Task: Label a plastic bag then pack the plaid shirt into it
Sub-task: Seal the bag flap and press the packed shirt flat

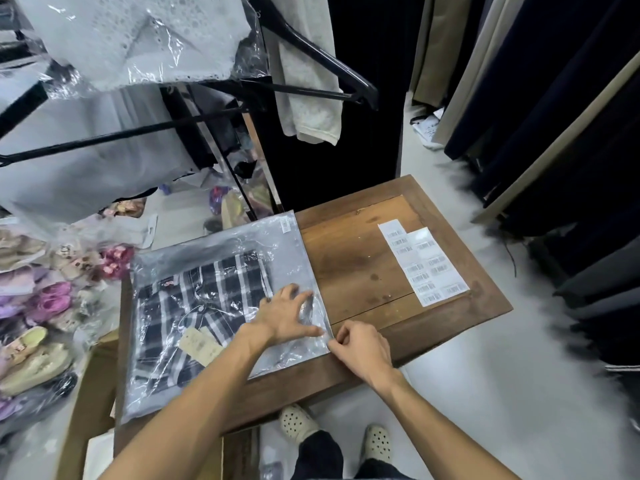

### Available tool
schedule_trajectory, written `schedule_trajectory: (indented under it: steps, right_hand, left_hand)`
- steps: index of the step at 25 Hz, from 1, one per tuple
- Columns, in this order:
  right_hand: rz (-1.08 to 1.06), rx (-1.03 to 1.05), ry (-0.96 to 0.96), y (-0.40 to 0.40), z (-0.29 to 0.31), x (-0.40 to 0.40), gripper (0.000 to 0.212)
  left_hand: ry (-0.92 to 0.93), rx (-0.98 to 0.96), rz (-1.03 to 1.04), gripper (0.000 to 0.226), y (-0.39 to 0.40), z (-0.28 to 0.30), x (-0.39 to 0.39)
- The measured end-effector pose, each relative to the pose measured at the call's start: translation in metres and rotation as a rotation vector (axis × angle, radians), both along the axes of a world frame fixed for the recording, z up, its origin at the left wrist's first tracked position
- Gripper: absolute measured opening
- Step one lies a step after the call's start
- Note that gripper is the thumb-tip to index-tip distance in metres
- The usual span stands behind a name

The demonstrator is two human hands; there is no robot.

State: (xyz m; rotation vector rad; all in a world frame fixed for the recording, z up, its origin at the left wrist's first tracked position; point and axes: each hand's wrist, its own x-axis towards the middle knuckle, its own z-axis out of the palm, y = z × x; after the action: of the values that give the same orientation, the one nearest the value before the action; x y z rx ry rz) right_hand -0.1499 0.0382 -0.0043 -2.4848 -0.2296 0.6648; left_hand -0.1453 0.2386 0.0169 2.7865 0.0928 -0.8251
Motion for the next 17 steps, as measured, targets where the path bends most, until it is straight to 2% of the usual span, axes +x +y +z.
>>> schedule_trajectory:
  steps: [3, 6, 8, 12, 17]
  right_hand:
    - [0.127, -0.087, -0.158, 0.014, 0.003, 0.003, 0.045]
    - [0.374, -0.013, -0.344, 0.048, 0.000, 0.001, 0.052]
    - [0.468, 0.035, -0.382, 0.077, -0.004, -0.003, 0.050]
    - [0.362, -0.086, -0.448, 0.109, -0.016, -0.003, 0.054]
    - [0.309, -0.272, -0.504, 0.112, -0.022, 0.008, 0.063]
  left_hand:
    - [-0.154, -0.078, -0.084, 0.076, 0.035, 0.010, 0.015]
    - [-0.198, 0.030, -0.192, 0.054, 0.078, 0.008, 0.034]
    - [-0.154, 0.120, -0.223, 0.051, 0.102, 0.005, 0.048]
    - [-0.089, 0.277, -0.302, 0.050, 0.136, -0.003, 0.073]
    - [-0.137, 0.178, -0.214, 0.057, 0.153, -0.008, 0.069]
